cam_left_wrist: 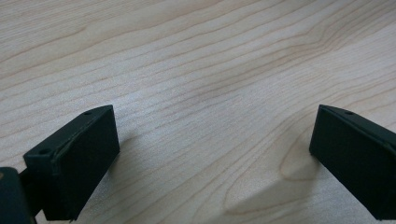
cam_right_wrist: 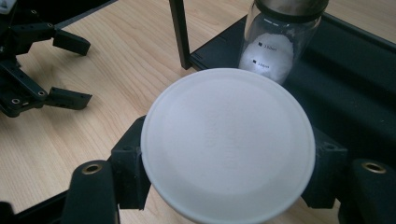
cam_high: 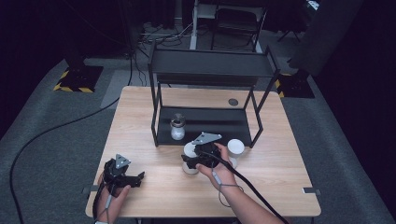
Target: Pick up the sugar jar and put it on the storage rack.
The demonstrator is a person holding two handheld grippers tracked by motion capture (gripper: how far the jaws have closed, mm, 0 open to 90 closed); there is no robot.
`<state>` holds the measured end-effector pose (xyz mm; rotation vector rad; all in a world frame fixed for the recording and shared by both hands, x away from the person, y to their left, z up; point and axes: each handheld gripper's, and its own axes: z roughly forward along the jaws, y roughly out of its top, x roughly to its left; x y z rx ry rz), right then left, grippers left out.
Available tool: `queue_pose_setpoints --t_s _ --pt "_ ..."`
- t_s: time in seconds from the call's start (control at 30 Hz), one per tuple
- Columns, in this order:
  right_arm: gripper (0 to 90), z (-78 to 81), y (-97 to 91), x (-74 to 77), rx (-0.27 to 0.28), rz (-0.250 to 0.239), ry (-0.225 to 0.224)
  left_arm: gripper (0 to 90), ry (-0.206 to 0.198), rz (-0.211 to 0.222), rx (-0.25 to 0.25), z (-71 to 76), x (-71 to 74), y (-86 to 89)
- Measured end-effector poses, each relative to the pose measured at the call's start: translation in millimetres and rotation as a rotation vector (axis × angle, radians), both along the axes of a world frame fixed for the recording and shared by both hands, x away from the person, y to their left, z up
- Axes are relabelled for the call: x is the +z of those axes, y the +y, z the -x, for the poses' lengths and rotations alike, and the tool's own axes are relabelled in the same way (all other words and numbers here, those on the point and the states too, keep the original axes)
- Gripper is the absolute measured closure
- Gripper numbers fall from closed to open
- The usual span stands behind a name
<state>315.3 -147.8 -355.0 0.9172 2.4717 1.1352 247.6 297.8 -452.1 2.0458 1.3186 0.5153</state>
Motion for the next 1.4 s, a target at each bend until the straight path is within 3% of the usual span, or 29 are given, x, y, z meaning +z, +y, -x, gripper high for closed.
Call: queue_pose_setpoints --t_s 0.83,1.4 --pt "33.2 -6.7 -13.3 46.0 -0.025 -0.025 -0.036 1.0 0.0 0.0 0.0 0.0 0.0 -0.1" --pt "33.2 -30.8 -12.2 64.0 -0.087 -0.039 -0.046 1.0 0.0 0.0 0.001 0.1 0.0 -0.2"
